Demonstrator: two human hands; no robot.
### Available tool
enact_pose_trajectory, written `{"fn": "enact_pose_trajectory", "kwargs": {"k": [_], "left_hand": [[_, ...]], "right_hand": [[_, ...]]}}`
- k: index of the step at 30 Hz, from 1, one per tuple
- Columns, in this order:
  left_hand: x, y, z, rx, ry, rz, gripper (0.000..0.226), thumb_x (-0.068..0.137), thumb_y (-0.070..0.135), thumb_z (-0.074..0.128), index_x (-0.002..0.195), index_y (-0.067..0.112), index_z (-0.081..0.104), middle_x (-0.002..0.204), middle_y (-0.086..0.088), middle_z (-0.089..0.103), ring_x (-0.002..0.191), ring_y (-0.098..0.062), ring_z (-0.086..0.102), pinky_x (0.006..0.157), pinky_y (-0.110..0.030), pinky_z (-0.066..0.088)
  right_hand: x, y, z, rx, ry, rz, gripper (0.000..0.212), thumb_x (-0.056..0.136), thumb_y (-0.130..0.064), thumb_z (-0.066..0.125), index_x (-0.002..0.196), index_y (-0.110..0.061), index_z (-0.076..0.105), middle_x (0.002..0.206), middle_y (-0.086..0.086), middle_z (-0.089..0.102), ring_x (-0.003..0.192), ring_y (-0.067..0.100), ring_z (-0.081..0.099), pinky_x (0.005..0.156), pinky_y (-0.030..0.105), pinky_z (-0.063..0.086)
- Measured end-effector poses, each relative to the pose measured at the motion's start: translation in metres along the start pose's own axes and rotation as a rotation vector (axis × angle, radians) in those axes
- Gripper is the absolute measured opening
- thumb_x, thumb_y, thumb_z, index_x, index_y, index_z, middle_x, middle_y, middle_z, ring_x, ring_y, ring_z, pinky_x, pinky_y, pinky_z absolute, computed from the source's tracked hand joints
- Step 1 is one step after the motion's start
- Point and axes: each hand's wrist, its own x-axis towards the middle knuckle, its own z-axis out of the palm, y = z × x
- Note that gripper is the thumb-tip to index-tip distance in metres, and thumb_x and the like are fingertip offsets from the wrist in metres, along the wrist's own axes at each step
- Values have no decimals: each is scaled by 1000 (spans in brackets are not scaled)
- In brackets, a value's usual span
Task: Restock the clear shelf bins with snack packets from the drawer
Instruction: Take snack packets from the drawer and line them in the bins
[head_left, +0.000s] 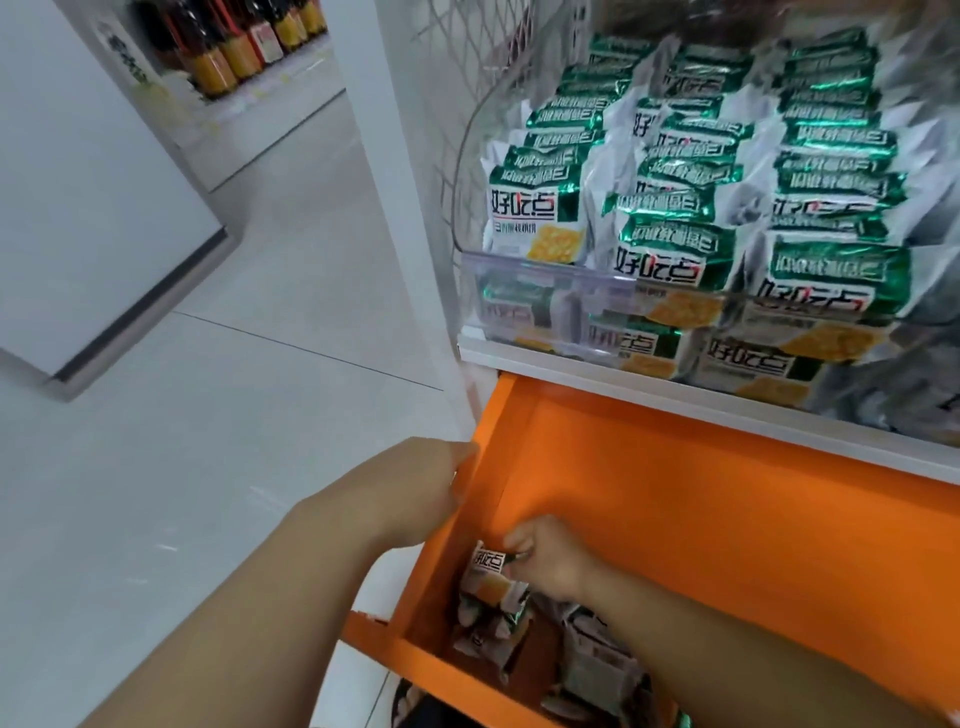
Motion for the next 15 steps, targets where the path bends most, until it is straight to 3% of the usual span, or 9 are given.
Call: {"fn": "enact_pose_trajectory", "kwargs": {"k": [4, 6, 8, 10, 12, 15], "left_hand": [[-4, 0, -3, 49, 4, 11, 53, 100, 23, 44, 150, 27, 26, 154, 3, 30, 137, -16, 35, 109, -26, 28], [-8, 1, -7, 35, 40, 20, 52, 100, 24, 45, 148, 30, 29, 153, 5, 32, 136, -15, 37, 109, -28, 31], [-14, 3, -13, 7, 125, 3, 48, 99, 27, 47, 145, 33, 35, 150, 7, 37, 133, -16, 41, 108, -35, 37], [-20, 5, -21, -36, 279, -25, 37, 97, 29, 49, 134, 37, 48, 140, 9, 49, 124, -14, 49, 101, -38, 44], [-25, 7, -30, -121, 480, -35, 21, 95, 28, 51, 111, 40, 59, 119, 14, 61, 109, -12, 57, 90, -34, 49], [-30, 13, -41, -297, 726, 7, 12, 92, 27, 55, 97, 38, 58, 93, 21, 59, 94, -10, 60, 76, -29, 48]], "right_hand": [[-31, -16, -30, -36, 27, -66, 25, 87, 2, 59, 109, -5, 67, 114, 7, 63, 73, 12, 59, 60, 15, 44], [-58, -34, -52, -163, 52, -147, 24, 89, -3, 58, 106, -14, 69, 110, 2, 66, 80, 15, 64, 64, 21, 47], [-89, -55, -77, -354, 109, -260, 25, 92, -9, 56, 108, -22, 70, 98, -13, 63, 78, 1, 57, 64, 16, 42], [-122, -78, -101, -489, 186, -377, 25, 93, -13, 55, 107, -27, 70, 82, -20, 53, 73, -2, 52, 60, 13, 38], [-154, -99, -124, -522, 243, -460, 21, 93, -14, 59, 105, -28, 69, 80, -20, 49, 76, -7, 50, 64, 13, 40], [-195, -132, -154, -499, 353, -607, 21, 89, -10, 64, 101, -25, 71, 80, -20, 52, 80, -8, 52, 69, 13, 42]]}}
